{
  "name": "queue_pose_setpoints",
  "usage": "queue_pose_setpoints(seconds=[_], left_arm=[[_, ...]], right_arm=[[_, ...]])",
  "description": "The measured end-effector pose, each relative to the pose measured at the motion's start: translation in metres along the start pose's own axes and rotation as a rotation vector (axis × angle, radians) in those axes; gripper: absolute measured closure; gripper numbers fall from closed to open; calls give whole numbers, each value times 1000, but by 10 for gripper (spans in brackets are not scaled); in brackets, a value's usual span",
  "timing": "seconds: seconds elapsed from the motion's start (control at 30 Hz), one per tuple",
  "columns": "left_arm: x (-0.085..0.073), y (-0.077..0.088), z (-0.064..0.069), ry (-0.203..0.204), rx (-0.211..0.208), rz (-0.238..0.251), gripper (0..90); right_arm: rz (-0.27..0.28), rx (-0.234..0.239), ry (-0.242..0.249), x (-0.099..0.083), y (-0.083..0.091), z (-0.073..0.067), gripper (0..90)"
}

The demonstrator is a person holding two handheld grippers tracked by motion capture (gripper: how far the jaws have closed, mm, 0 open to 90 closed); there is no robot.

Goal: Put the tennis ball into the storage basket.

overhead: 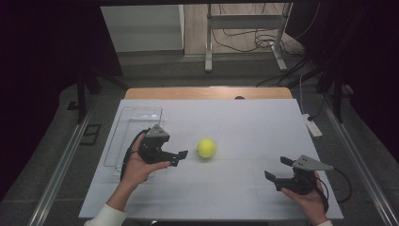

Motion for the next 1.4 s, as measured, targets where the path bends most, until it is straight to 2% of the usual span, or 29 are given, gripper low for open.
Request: queue_pose_setpoints(seconds=[0.6, 1.4], left_arm=[[18, -19, 16, -43, -47, -30, 74], [33, -38, 31, -68, -83, -49, 61]], right_arm=[[-3, -2, 1, 0, -1, 1, 127], [-7, -3, 3, -1, -1, 2, 127]])
Point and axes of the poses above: each handheld gripper's, and its own axes: y roughly backward along the jaws, x roughly out of its top, z roughly to its right, the point moved 5 cm from there along -y, roughly forward along the jaws, and after that the axes turned 12 degrees about x, right-handed, at the moved point
